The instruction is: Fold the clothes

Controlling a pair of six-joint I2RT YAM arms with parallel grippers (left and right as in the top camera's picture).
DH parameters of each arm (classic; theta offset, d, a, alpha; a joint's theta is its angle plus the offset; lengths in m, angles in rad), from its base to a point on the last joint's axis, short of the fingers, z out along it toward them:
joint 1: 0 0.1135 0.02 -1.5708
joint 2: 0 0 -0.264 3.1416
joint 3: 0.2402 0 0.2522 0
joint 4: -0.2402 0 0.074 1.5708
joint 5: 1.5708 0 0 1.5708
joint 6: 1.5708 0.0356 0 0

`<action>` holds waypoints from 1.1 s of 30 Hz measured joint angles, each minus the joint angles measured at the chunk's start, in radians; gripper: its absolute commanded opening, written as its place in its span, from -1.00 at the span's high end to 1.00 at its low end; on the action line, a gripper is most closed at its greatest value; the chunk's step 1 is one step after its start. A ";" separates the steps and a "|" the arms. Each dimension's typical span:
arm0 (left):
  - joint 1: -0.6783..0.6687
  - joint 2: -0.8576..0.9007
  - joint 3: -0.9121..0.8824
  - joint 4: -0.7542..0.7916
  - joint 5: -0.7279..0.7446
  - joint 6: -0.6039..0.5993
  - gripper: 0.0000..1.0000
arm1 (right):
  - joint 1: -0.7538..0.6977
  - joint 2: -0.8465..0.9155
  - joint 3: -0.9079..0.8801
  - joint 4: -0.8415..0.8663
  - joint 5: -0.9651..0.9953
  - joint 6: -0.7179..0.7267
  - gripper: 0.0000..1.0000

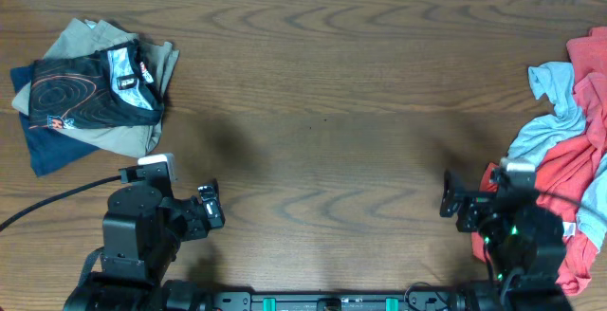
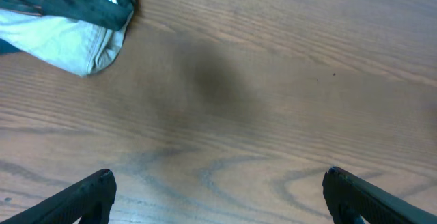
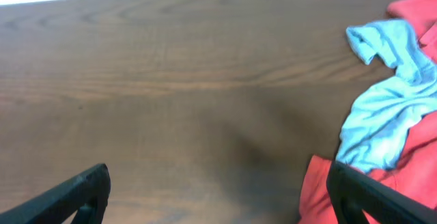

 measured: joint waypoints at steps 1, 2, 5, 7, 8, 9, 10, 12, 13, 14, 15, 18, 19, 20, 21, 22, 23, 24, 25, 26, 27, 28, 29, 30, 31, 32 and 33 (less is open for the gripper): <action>0.000 0.000 0.000 -0.001 0.000 0.000 -0.96 | -0.008 -0.037 -0.039 0.040 0.000 -0.005 -0.99; 0.000 0.000 0.000 0.001 0.000 0.000 -0.96 | -0.015 -0.076 -0.075 0.072 -0.001 -0.008 -0.98; 0.000 0.000 0.000 0.000 0.000 0.000 -0.96 | -0.026 -0.203 -0.187 0.165 0.000 -0.018 -0.98; 0.000 0.000 0.000 0.000 0.000 0.000 -0.96 | -0.035 -0.255 -0.248 0.233 -0.001 -0.025 -0.99; 0.000 0.000 0.000 0.000 0.000 0.000 -0.96 | -0.040 -0.267 -0.281 0.299 0.000 -0.032 -0.98; 0.000 0.000 0.000 0.000 0.000 0.000 -0.96 | -0.043 -0.268 -0.308 0.351 0.000 -0.039 -0.99; 0.000 0.000 0.000 0.000 0.000 0.000 -0.96 | -0.045 -0.269 -0.332 0.399 -0.002 -0.047 -0.99; 0.000 0.000 0.000 0.000 0.000 0.000 -0.96 | -0.045 -0.270 -0.393 0.522 -0.008 -0.074 -0.98; 0.000 0.000 0.000 0.000 0.000 0.000 -0.96 | -0.045 -0.272 -0.415 0.553 -0.014 -0.089 -0.99; 0.000 0.000 0.000 0.001 0.000 0.000 -0.96 | -0.045 -0.272 -0.432 0.558 -0.019 -0.102 -0.98; 0.000 0.000 0.000 0.000 0.000 0.000 -0.96 | -0.045 -0.272 -0.444 0.561 -0.024 -0.114 -0.98; 0.000 0.000 0.000 0.000 0.000 0.000 -0.96 | -0.044 -0.274 -0.449 0.569 -0.033 -0.131 -0.99; 0.000 0.000 0.000 0.000 0.000 0.000 -0.96 | -0.044 -0.274 -0.449 0.570 -0.035 -0.131 -0.98; 0.000 0.000 0.000 0.000 0.000 0.000 -0.96 | -0.044 -0.274 -0.449 0.571 -0.037 -0.133 -0.98; 0.000 0.000 0.000 0.000 0.000 0.000 -0.96 | -0.044 -0.274 -0.449 0.571 -0.039 -0.134 -0.98; 0.000 0.000 0.000 0.000 0.000 0.000 -0.96 | -0.044 -0.274 -0.449 0.571 -0.040 -0.134 -0.98; 0.000 0.000 0.000 0.000 0.000 0.000 -0.96 | -0.044 -0.274 -0.449 0.572 -0.042 -0.134 -0.98; 0.000 0.000 0.000 0.000 0.000 0.000 -0.96 | -0.044 -0.274 -0.449 0.572 -0.043 -0.134 -0.98; 0.000 0.000 0.000 0.000 0.000 0.000 -0.95 | -0.044 -0.274 -0.449 0.572 -0.043 -0.134 -0.98; 0.000 0.000 0.000 0.000 0.000 0.000 -0.96 | -0.044 -0.274 -0.449 0.572 -0.043 -0.134 -0.99; 0.000 0.000 0.000 0.000 0.000 0.000 -0.95 | -0.044 -0.274 -0.449 0.572 -0.043 -0.134 -0.99; 0.000 0.000 0.000 0.000 0.000 0.000 -0.96 | -0.044 -0.274 -0.449 0.572 -0.043 -0.134 -0.99; 0.000 0.000 0.000 0.000 0.000 0.000 -0.96 | -0.044 -0.274 -0.449 0.572 -0.043 -0.134 -0.99; 0.000 0.000 0.000 0.000 0.000 0.000 -0.96 | -0.044 -0.274 -0.449 0.572 -0.043 -0.134 -0.98; 0.000 0.000 0.000 0.000 0.000 0.000 -0.95 | -0.044 -0.274 -0.449 0.572 -0.044 -0.134 -0.98; 0.000 0.000 0.000 0.000 0.000 0.000 -0.96 | -0.044 -0.274 -0.449 0.572 -0.043 -0.134 -0.99; 0.000 0.000 0.000 0.000 0.000 0.000 -0.96 | -0.044 -0.274 -0.449 0.572 -0.043 -0.134 -0.98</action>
